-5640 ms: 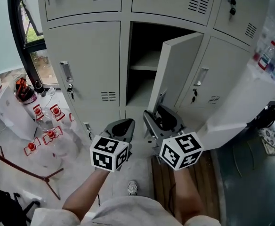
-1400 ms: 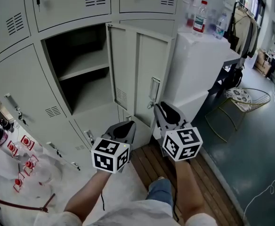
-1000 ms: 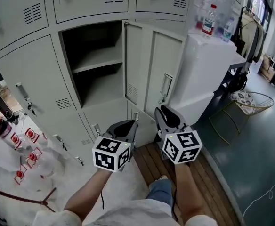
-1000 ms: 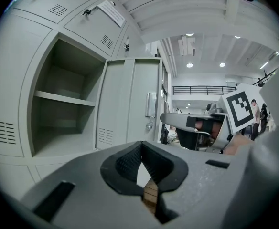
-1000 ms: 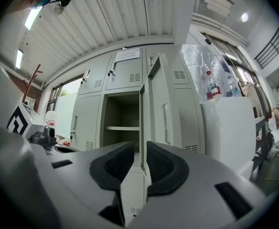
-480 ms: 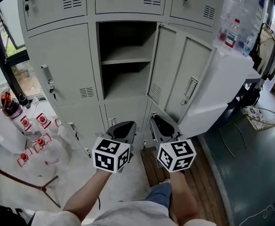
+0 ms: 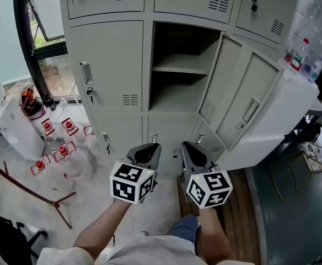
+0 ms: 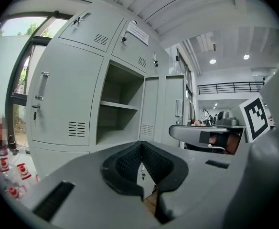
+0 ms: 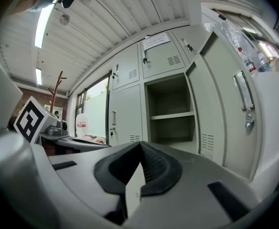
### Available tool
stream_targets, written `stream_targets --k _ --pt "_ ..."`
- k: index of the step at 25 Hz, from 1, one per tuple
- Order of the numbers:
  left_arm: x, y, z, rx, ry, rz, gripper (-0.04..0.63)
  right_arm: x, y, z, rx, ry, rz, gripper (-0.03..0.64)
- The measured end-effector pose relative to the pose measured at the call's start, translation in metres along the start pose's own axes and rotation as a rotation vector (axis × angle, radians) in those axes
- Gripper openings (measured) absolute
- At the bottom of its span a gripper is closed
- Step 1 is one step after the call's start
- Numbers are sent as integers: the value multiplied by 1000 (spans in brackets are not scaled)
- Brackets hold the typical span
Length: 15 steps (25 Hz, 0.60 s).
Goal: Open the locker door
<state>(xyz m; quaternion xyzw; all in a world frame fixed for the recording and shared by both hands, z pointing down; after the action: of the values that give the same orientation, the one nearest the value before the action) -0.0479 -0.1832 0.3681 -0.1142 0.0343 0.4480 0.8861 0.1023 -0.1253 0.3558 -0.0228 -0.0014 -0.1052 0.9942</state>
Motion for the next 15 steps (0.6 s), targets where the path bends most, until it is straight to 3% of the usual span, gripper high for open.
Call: stream_targets --k 15 --pt "3 20 -1 21 1 -12 6 -15 12 -5 -5 25 -22 3"
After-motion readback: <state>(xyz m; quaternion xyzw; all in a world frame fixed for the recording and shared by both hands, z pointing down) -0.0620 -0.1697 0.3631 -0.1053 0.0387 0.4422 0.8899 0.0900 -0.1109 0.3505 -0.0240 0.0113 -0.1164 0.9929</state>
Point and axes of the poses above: the fingertips, and each gripper's own axes: y backward along the fingers, x to its right, z out of its underside, the point moved 8 cm from there along y, backward along the fingers, and after that the axes turned 3 degrees about y, right-handed, at the moved point
